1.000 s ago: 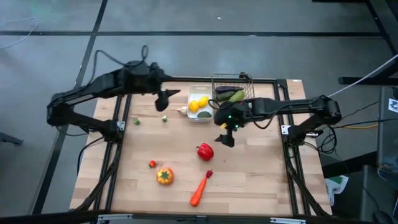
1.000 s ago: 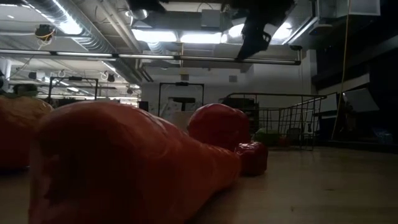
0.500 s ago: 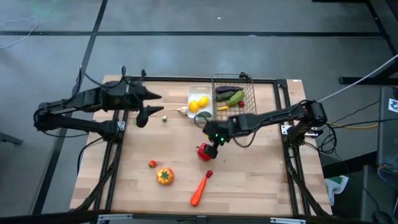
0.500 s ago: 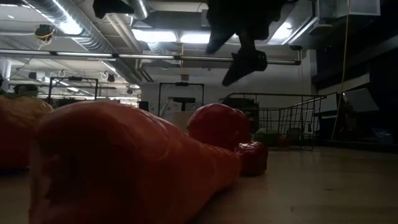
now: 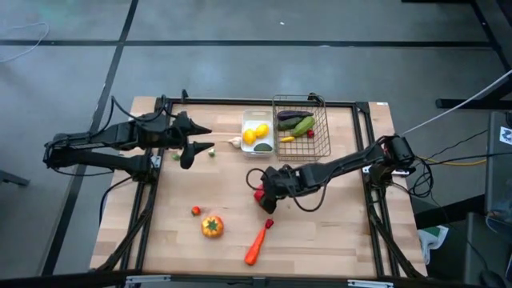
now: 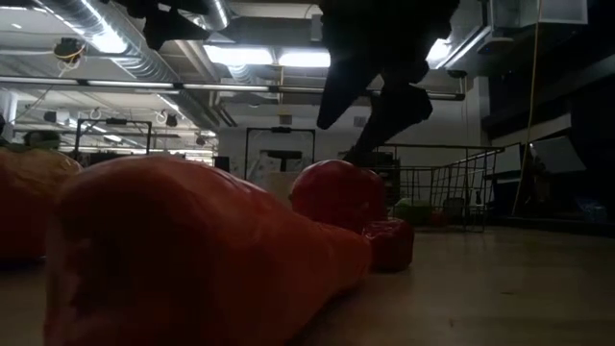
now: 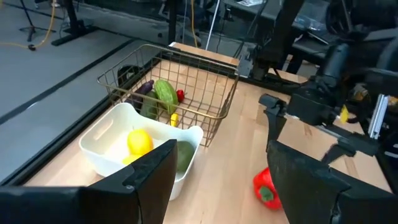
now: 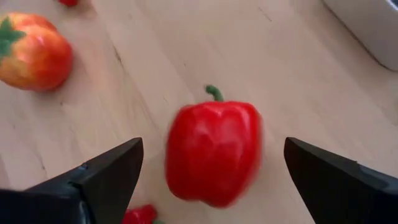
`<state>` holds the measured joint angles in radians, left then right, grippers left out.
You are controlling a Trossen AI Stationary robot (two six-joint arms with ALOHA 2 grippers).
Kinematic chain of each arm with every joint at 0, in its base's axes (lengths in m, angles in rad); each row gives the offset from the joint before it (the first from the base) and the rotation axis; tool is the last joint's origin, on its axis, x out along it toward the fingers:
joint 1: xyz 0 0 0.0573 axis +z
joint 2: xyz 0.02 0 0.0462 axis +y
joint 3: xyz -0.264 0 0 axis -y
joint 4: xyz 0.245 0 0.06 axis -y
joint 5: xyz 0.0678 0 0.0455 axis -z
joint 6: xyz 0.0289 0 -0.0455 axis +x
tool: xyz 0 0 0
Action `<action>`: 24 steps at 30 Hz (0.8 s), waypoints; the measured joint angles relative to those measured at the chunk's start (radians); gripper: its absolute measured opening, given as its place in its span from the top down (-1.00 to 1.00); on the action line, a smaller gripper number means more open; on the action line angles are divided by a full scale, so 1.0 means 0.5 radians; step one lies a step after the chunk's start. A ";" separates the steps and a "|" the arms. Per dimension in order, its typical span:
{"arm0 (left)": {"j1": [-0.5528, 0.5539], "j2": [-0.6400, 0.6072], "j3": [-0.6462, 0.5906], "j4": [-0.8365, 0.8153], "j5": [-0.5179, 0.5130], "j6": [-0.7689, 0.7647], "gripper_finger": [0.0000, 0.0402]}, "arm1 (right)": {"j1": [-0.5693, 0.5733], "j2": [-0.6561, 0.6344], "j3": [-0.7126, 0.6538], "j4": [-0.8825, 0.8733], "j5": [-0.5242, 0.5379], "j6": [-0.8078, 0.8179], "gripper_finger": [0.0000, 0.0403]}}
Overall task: Sort produce into baskets
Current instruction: Put the red bell pepper into the gold wire basket
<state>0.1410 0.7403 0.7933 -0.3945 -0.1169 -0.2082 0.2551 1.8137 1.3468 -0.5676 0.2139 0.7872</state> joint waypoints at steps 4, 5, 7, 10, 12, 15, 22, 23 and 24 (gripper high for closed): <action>0.001 0.000 0.000 0.006 0.000 -0.013 -0.22 | 0.021 0.022 0.000 0.015 0.012 0.001 -0.93; 0.001 0.001 0.000 0.012 0.000 -0.013 -0.22 | 0.021 0.035 0.003 0.036 0.017 0.002 -0.93; 0.001 0.002 0.000 0.051 0.001 -0.013 -0.22 | 0.018 0.049 -0.001 0.022 0.018 0.002 -0.93; 0.002 0.001 0.000 0.072 0.001 -0.013 -0.22 | 0.017 0.092 0.005 0.085 0.017 0.002 -0.93; 0.001 0.001 0.000 0.078 0.001 -0.013 -0.22 | 0.017 0.124 0.000 0.051 0.011 0.003 -0.93; 0.001 0.003 0.000 0.076 0.001 -0.013 -0.22 | 0.017 0.165 0.000 0.064 0.007 0.002 -0.93; 0.001 0.015 0.000 0.074 0.002 -0.012 -0.22 | 0.013 0.179 0.000 0.071 0.002 -0.011 -0.93; 0.001 0.017 0.000 0.081 0.002 -0.012 -0.22 | 0.013 0.179 0.000 0.072 0.005 -0.011 -0.93; 0.001 0.017 0.000 0.078 0.002 -0.012 -0.22 | 0.013 0.179 0.000 0.076 0.007 -0.011 -0.93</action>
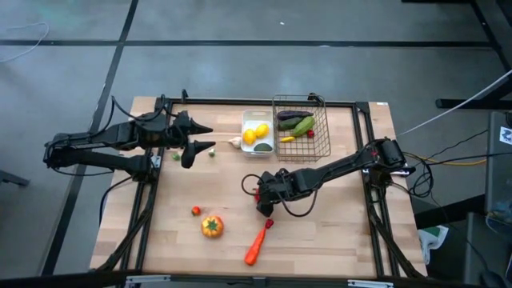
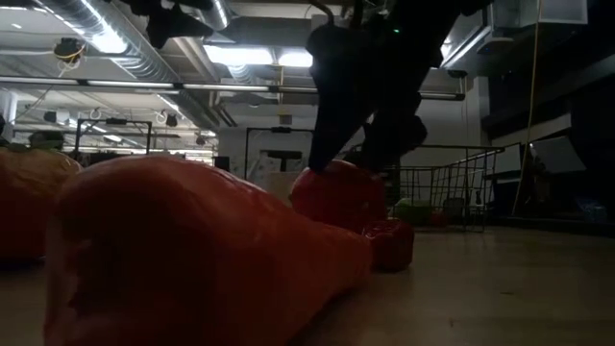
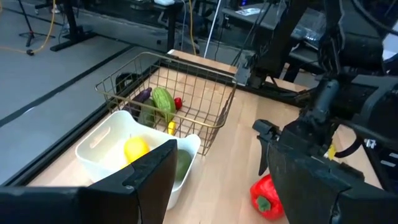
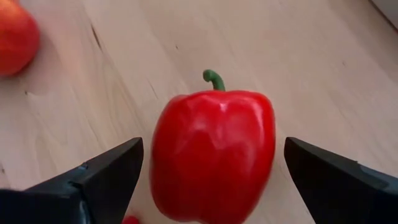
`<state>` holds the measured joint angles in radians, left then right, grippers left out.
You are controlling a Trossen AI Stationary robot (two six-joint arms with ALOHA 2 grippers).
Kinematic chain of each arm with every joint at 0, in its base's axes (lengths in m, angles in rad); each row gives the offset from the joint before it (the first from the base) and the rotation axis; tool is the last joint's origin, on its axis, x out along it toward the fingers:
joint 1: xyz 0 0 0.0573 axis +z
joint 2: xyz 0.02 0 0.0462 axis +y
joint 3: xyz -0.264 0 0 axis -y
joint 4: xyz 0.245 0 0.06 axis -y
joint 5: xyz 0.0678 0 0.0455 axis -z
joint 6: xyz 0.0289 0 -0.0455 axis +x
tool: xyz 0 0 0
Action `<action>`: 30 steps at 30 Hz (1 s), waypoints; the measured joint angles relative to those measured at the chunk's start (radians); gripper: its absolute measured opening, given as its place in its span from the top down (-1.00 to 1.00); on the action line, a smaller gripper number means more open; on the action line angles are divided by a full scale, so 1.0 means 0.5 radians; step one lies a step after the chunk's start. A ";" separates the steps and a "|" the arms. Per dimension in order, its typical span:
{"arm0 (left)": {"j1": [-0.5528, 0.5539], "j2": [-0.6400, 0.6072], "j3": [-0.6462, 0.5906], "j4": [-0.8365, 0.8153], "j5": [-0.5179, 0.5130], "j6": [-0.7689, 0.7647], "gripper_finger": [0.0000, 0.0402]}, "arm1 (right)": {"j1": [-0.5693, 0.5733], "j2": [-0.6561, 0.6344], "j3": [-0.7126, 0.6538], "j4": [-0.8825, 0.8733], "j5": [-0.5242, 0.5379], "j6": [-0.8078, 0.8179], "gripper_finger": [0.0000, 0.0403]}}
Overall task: Sort produce into baskets
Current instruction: Put the red bell pepper into the gold wire basket
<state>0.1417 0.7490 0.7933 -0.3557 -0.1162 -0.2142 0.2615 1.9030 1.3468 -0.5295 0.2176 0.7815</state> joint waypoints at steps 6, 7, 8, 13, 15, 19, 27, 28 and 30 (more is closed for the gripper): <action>-0.001 0.002 0.000 -0.001 0.001 -0.002 -0.22 | 0.000 0.065 -0.001 -0.004 -0.003 -0.002 -0.93; 0.000 0.002 0.000 0.001 0.000 -0.002 -0.22 | 0.000 0.081 0.001 0.026 -0.020 -0.003 -0.93; 0.000 0.002 0.000 0.000 0.001 -0.002 -0.22 | 0.000 0.092 0.003 0.020 -0.037 -0.003 -0.93; -0.013 0.007 0.000 -0.006 0.001 -0.004 -0.22 | 0.000 0.125 0.006 0.026 -0.041 0.013 -0.85; -0.021 0.008 0.001 -0.006 0.000 -0.005 -0.22 | 0.000 0.125 0.006 0.030 -0.038 0.015 -0.76; -0.040 0.016 0.001 -0.011 0.002 -0.006 -0.22 | 0.000 0.127 0.041 -0.013 -0.053 0.003 -0.60; -0.078 0.015 0.001 -0.003 0.001 0.002 -0.22 | 0.000 0.134 0.445 -0.629 -0.107 -0.245 -0.64; -0.078 0.015 0.001 -0.003 0.001 0.006 -0.22 | 0.000 0.134 0.514 -0.738 -0.088 -0.282 -0.65; -0.078 0.015 0.001 -0.003 0.001 0.006 -0.22 | -0.002 0.134 0.648 -0.945 -0.009 -0.356 -0.66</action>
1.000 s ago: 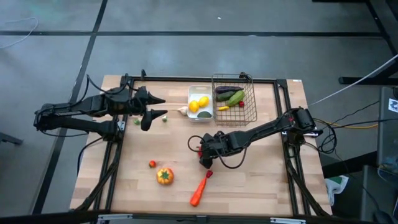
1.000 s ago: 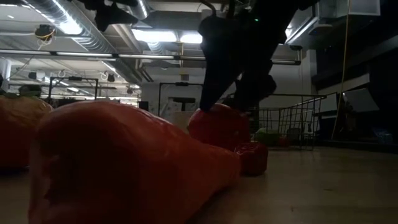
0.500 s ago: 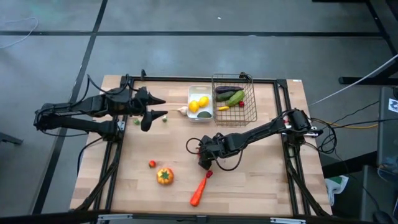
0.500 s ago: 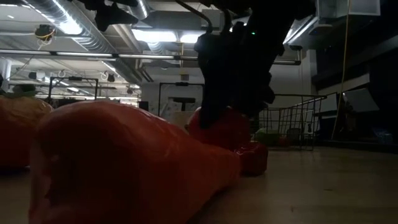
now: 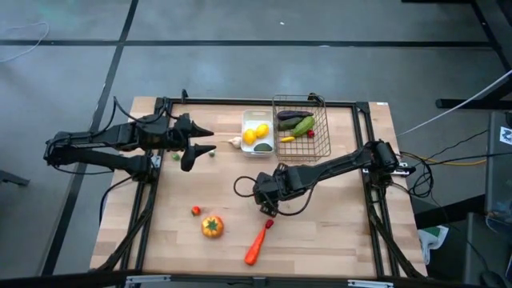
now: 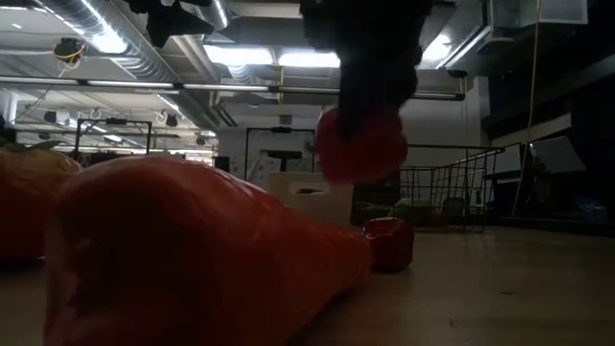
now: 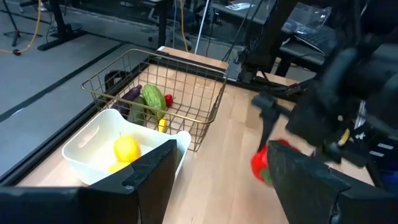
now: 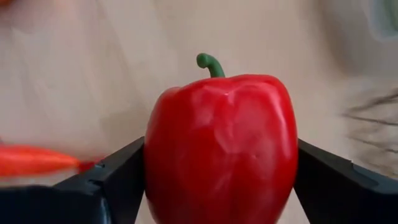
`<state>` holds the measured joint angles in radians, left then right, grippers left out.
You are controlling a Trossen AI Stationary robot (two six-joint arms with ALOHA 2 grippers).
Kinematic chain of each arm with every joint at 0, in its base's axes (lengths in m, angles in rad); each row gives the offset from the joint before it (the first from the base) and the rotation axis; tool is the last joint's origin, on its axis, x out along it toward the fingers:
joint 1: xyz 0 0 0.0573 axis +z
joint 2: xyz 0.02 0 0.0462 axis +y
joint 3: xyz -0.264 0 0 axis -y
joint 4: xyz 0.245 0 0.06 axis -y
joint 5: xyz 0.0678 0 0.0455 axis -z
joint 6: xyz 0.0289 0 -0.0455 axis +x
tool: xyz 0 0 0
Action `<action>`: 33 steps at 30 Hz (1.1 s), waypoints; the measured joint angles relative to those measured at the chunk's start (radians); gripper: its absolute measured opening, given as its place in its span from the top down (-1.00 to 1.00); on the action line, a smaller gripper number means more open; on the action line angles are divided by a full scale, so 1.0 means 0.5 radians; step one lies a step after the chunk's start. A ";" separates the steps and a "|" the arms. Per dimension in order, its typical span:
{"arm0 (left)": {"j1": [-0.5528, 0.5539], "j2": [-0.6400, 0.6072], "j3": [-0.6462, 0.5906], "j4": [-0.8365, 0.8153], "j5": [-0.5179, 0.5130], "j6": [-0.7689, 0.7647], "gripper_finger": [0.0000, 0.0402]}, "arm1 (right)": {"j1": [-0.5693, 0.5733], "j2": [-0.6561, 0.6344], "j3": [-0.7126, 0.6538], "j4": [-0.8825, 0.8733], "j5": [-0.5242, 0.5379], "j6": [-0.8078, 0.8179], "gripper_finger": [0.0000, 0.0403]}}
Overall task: Sort produce into baskets
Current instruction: Put the red bell pepper into the gold wire basket
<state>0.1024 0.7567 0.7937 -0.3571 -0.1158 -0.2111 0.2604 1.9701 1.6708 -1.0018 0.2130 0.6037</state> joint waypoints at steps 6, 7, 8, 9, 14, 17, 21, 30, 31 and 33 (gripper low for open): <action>0.000 0.000 0.000 0.001 0.000 0.001 -0.22 | -0.067 -0.003 0.367 -0.587 0.203 -0.187 -0.63; 0.000 0.000 0.000 0.001 0.000 0.001 -0.22 | -0.084 -0.003 0.419 -0.667 0.219 -0.231 -0.63; 0.000 0.000 0.000 0.002 0.000 0.000 -0.22 | -0.103 -0.004 0.460 -0.733 0.235 -0.270 -0.63; 0.000 0.000 0.000 0.002 0.000 0.000 -0.22 | -0.125 -0.004 0.500 -0.798 0.250 -0.302 -0.64; 0.000 0.000 0.000 0.003 0.000 -0.017 -0.22 | -0.277 -0.005 0.594 -1.061 0.328 -0.526 -0.65; 0.000 0.000 0.000 0.003 0.000 -0.033 -0.22 | -0.400 -0.005 0.590 -1.148 0.348 -0.668 -0.65; -0.001 0.000 0.000 0.003 0.000 -0.035 -0.22 | -0.575 -0.006 0.570 -1.128 0.352 -0.872 -0.65; -0.001 0.000 0.000 0.002 0.000 -0.035 -0.22 | -0.966 -0.005 0.556 -1.071 0.264 -1.051 -0.65; -0.001 0.000 0.000 0.002 0.000 -0.035 -0.22 | -1.004 -0.006 0.532 -1.009 0.229 -1.060 -0.65; -0.001 0.000 0.000 0.002 0.000 -0.033 -0.22 | -1.081 -0.006 0.463 -0.888 0.141 -1.062 -0.65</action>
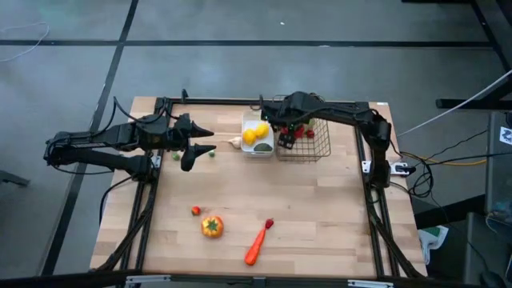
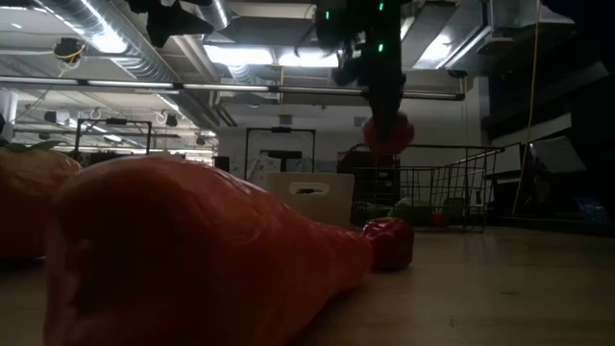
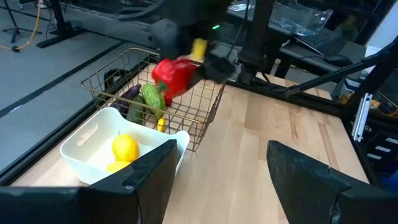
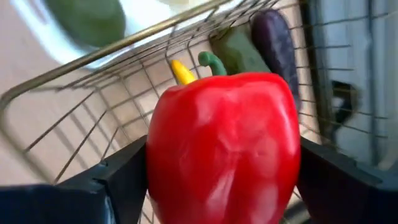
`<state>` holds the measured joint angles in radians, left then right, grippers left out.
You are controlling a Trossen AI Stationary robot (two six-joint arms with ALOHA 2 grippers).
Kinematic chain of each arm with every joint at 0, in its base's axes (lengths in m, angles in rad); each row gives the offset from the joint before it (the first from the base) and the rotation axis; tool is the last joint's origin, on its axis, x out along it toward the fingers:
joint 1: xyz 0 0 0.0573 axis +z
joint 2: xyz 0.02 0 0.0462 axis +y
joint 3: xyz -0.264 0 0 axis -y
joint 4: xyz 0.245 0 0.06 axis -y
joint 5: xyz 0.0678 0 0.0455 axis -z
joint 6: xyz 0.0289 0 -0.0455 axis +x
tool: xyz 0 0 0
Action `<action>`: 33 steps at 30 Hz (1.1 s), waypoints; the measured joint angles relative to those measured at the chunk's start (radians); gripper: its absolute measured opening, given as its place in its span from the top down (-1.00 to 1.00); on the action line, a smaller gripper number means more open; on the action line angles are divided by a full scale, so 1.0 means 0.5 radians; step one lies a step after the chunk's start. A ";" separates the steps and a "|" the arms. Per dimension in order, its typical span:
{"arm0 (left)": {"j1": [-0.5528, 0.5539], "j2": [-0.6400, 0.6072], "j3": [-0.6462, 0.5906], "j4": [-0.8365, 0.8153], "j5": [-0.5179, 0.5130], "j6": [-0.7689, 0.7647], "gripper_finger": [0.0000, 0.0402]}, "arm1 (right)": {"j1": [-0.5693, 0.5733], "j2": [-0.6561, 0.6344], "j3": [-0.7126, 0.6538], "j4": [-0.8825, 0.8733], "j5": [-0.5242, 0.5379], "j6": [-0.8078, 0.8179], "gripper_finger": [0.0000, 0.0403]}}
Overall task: Sort produce into baskets
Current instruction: Put the red bell pepper into the gold wire basket
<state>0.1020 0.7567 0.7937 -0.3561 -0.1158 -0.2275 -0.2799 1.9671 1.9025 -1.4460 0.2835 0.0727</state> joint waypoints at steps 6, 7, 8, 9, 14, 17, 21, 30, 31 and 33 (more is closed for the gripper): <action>0.000 0.021 0.000 0.001 0.000 0.034 -0.22 | -0.174 0.002 -0.333 0.310 -0.149 -0.061 -0.65; 0.000 0.024 0.000 0.001 0.000 0.034 -0.22 | -0.198 0.002 -0.388 0.336 -0.159 -0.090 -0.65; 0.000 0.026 0.000 -0.005 0.000 0.034 -0.22 | -0.220 0.002 -0.437 0.368 -0.183 -0.106 -0.65; 0.000 0.028 0.000 -0.007 0.000 0.034 -0.22 | -0.241 0.002 -0.486 0.414 -0.203 -0.111 -0.65; 0.000 0.048 0.001 -0.001 0.000 0.036 -0.22 | -0.318 0.002 -0.679 0.657 -0.265 -0.114 -0.65; 0.000 0.059 0.001 0.000 -0.001 0.036 -0.22 | -0.339 -0.004 -0.741 0.771 -0.261 -0.118 -0.65; 0.000 0.069 0.001 -0.001 0.000 0.037 -0.22 | -0.346 -0.004 -0.753 0.836 -0.229 -0.118 -0.65; 0.001 0.078 0.001 -0.001 0.000 0.037 -0.22 | -0.345 0.001 -0.755 0.915 -0.223 -0.121 -0.65; 0.001 0.078 0.001 -0.001 0.000 0.037 -0.22 | -0.345 0.001 -0.755 0.915 -0.223 -0.125 -0.65; 0.001 0.078 0.001 0.000 0.000 0.037 -0.22 | -0.345 0.001 -0.755 0.908 -0.223 -0.161 -0.65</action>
<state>0.1024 0.7956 0.7940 -0.3561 -0.1158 -0.2088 -0.4526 1.9675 1.5249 -0.9920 0.1719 -0.0079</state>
